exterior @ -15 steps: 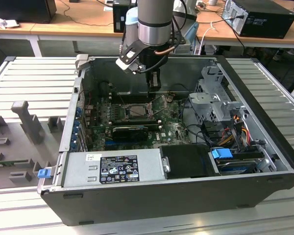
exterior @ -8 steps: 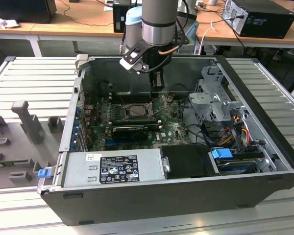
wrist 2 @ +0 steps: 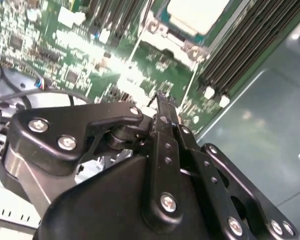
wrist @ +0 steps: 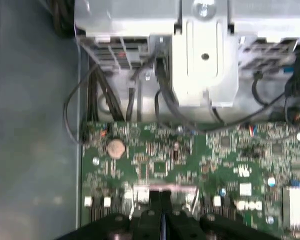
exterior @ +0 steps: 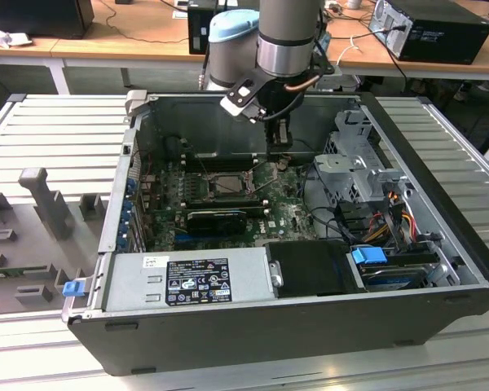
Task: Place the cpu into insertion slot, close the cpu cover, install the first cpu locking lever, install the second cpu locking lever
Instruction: 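Close the cpu cover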
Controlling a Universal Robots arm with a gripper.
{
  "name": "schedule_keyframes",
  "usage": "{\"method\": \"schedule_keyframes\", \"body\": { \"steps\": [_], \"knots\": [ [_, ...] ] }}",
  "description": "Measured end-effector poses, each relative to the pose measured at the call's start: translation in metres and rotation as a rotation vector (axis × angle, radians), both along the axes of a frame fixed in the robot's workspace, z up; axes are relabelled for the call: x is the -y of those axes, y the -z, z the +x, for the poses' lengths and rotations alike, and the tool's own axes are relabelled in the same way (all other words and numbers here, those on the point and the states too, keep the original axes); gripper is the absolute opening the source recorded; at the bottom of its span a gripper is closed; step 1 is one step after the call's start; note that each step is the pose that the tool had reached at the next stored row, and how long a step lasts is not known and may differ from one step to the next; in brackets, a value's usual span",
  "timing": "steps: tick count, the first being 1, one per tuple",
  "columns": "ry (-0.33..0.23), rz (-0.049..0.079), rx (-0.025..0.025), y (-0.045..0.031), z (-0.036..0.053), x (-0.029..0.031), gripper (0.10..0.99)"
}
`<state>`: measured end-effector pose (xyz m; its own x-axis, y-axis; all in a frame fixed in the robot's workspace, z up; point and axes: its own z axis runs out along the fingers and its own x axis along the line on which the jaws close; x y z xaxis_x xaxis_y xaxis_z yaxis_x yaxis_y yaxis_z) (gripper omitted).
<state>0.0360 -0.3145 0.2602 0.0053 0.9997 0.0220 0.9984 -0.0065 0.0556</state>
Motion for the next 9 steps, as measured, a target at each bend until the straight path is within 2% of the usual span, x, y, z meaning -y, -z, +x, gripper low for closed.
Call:
{"method": "schedule_keyframes", "body": {
  "steps": [9],
  "knots": [
    [0.000,-0.002,-0.0001,0.0035,0.0185,0.0001,0.106]
  ]
}}
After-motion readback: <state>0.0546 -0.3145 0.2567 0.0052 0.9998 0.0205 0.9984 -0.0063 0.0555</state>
